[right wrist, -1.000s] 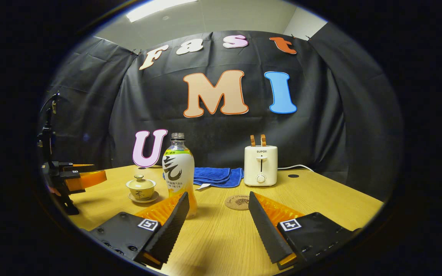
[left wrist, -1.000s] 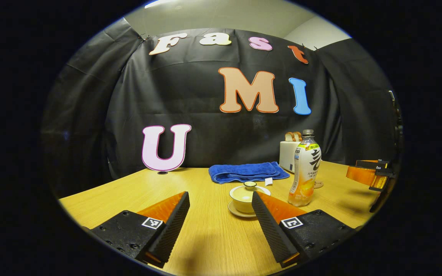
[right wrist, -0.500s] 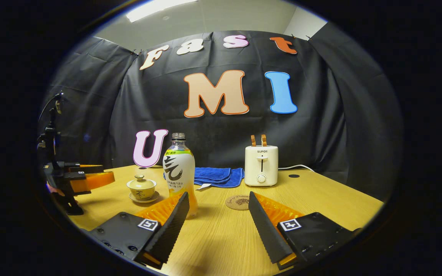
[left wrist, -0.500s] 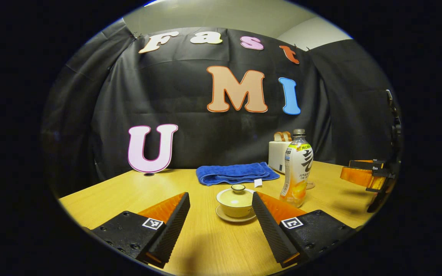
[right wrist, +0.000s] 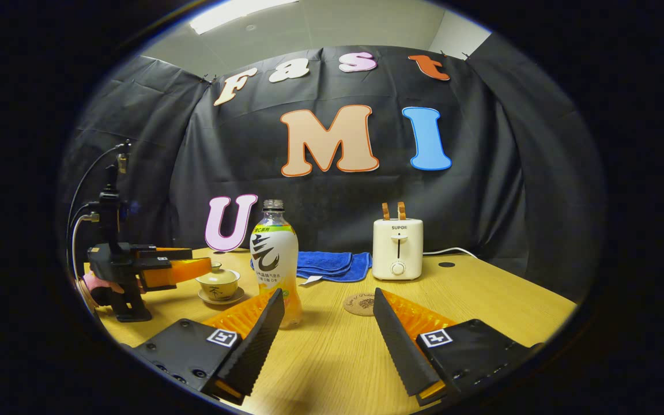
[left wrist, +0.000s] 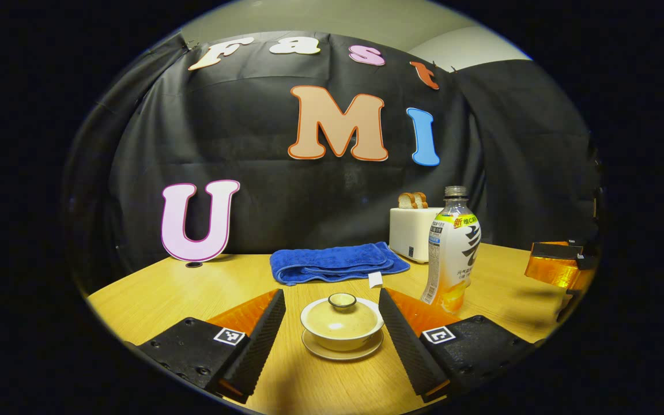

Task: Open the teacup lid with one hand, grasp the water bottle and pour water into the teacup with the other hand; after pouring, place the water bottle on the coaster and then close the teacup lid.

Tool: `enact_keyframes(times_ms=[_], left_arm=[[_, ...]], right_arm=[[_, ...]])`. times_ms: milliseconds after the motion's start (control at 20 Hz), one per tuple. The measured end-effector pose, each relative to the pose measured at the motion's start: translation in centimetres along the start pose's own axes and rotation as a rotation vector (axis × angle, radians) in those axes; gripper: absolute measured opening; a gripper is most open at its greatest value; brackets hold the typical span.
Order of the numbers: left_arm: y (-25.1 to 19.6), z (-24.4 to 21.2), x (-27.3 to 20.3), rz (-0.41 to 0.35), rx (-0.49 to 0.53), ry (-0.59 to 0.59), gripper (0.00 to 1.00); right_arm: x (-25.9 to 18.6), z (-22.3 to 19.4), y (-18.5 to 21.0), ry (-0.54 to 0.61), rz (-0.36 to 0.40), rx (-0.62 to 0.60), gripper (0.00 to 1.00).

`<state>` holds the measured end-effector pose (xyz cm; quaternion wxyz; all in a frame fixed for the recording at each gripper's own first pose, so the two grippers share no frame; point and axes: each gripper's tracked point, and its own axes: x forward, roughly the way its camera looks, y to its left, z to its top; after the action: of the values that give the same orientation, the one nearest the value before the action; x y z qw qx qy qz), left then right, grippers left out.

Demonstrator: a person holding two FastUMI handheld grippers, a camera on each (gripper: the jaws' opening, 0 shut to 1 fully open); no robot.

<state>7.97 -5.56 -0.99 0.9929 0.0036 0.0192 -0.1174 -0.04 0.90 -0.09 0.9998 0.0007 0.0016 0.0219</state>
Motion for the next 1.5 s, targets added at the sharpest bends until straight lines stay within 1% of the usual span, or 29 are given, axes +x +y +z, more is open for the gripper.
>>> enact_keyframes(times_ms=[50,100,150,200,250,450,500,600,750,800,850,900,950,1050,1300,1400,1450,1500], left_arm=[[-0.1,-0.2,0.3,-0.010,0.004,0.010,0.95],[-0.3,-0.3,0.8,-0.020,0.004,0.022,0.92],[-0.4,-0.6,1.2,-0.030,0.003,0.036,0.90],[-0.6,-0.8,1.6,-0.038,0.003,0.052,0.88],[-0.7,-1.0,1.9,-0.046,0.004,0.068,0.87],[-1.1,-1.4,3.1,-0.064,0.023,0.098,0.74],[-1.2,-1.4,3.3,-0.069,0.027,0.103,0.67],[-1.2,-1.5,3.6,-0.071,0.037,0.106,0.59],[-1.2,-1.7,3.8,-0.071,0.038,0.114,0.50],[-0.9,-1.4,3.9,-0.065,0.035,0.104,0.42],[-1.0,-1.3,3.8,-0.066,0.029,0.098,0.38],[-1.0,-1.3,3.8,-0.067,0.026,0.096,0.29],[-0.9,-1.4,3.8,-0.068,0.023,0.099,0.27],[-0.8,-1.3,3.7,-0.064,0.020,0.095,0.27],[-0.1,-0.3,3.2,-0.034,-0.017,0.034,0.26],[0.3,0.0,3.0,-0.014,-0.030,0.010,0.27],[0.8,0.2,2.9,0.003,-0.035,-0.004,0.27],[1.2,0.5,2.7,0.023,-0.040,-0.019,0.26]], right_arm=[[0.0,0.1,-0.1,-0.001,0.000,0.000,0.98],[0.0,0.0,0.0,0.000,0.000,0.000,0.98],[0.0,0.1,0.0,0.000,0.000,0.000,0.94],[0.0,0.0,0.0,-0.001,0.001,0.000,0.98],[0.1,0.1,0.0,0.000,0.002,0.000,0.98],[0.0,0.1,0.2,-0.001,0.009,0.000,0.98],[0.0,0.0,0.2,-0.001,0.010,0.000,0.98],[0.0,0.1,0.2,0.000,0.011,0.000,0.98],[0.1,0.1,0.2,0.000,0.011,0.000,0.98],[0.0,0.1,0.2,0.000,0.011,0.000,0.98],[0.0,0.1,0.2,-0.001,0.011,0.000,0.98],[0.1,0.0,0.1,0.000,0.011,0.000,0.98],[0.1,0.1,0.2,-0.001,0.011,0.000,0.98],[0.0,0.1,0.2,-0.001,0.011,0.000,0.98],[0.0,0.1,0.2,0.000,0.011,0.000,0.98],[0.0,0.0,0.2,0.001,0.011,0.000,0.98],[0.0,0.0,0.2,0.000,0.011,0.000,1.00],[0.0,0.1,0.3,0.000,0.011,0.000,0.98]])
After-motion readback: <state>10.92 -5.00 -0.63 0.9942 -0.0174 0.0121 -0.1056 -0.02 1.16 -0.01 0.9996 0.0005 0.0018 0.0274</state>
